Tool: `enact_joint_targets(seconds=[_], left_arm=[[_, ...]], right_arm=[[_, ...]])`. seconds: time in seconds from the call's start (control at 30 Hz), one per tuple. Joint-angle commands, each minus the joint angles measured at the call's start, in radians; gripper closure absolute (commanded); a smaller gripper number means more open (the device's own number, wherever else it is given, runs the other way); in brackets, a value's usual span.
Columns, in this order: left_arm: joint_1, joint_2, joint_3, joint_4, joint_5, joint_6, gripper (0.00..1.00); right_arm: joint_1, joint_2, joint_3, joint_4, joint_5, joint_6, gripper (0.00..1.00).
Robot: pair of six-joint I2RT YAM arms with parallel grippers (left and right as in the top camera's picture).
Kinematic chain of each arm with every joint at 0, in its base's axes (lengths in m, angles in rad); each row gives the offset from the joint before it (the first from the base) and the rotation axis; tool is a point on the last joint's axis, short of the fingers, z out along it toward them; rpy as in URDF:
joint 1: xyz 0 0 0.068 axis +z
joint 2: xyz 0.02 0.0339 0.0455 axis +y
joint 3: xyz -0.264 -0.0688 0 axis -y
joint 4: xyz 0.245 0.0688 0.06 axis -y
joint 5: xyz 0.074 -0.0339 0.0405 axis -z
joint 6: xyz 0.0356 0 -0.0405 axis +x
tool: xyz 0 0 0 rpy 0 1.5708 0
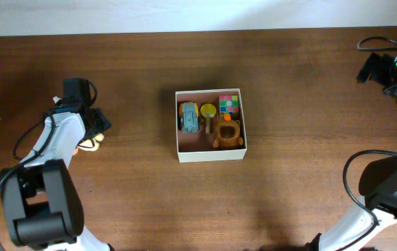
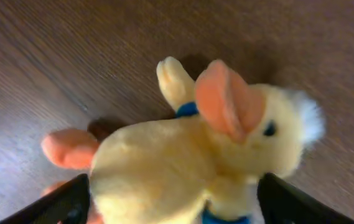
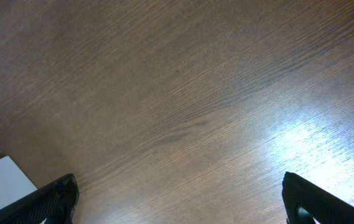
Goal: Pack container
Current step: 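Lower the left gripper onto the yellow plush duck and grasp it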
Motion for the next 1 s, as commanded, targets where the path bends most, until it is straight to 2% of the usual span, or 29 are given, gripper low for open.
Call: enact_joint_targets(seconds=[0.0, 0.1, 0.17, 0.3, 0.43, 0.63, 0.8, 0.97], left_arm=[[0.003, 0.044, 0.013, 0.009, -0.015, -0.003, 0.35], [0.003, 0.057, 0.013, 0.008, -0.015, -0.003, 0.58], [0.003, 0.057, 0.013, 0.008, -0.014, -0.003, 0.77], [0.003, 0.057, 0.013, 0.009, -0.008, -0.003, 0.89], [0.003, 0.057, 0.026, -0.003, 0.039, 0.000, 0.92], [0.003, 0.051, 0.112, -0.077, 0.253, 0.079, 0.92], [0.002, 0.037, 0.219, -0.174, 0.428, 0.180, 0.92], [-0.005, -0.004, 0.318, -0.261, 0.635, 0.333, 0.92]], right_arm=[[0.005, -0.005, 0.008, 0.000, -0.006, -0.005, 0.01], [0.005, -0.005, 0.008, 0.000, -0.006, -0.005, 0.01], [0.005, -0.005, 0.008, 0.000, -0.006, -0.005, 0.01], [0.005, -0.005, 0.008, 0.000, -0.006, -0.005, 0.01], [0.005, -0.005, 0.008, 0.000, -0.006, -0.005, 0.01], [0.005, -0.005, 0.008, 0.000, -0.006, -0.005, 0.01], [0.005, -0.005, 0.008, 0.000, -0.006, -0.005, 0.01], [0.005, -0.005, 0.008, 0.000, -0.006, -0.005, 0.01]])
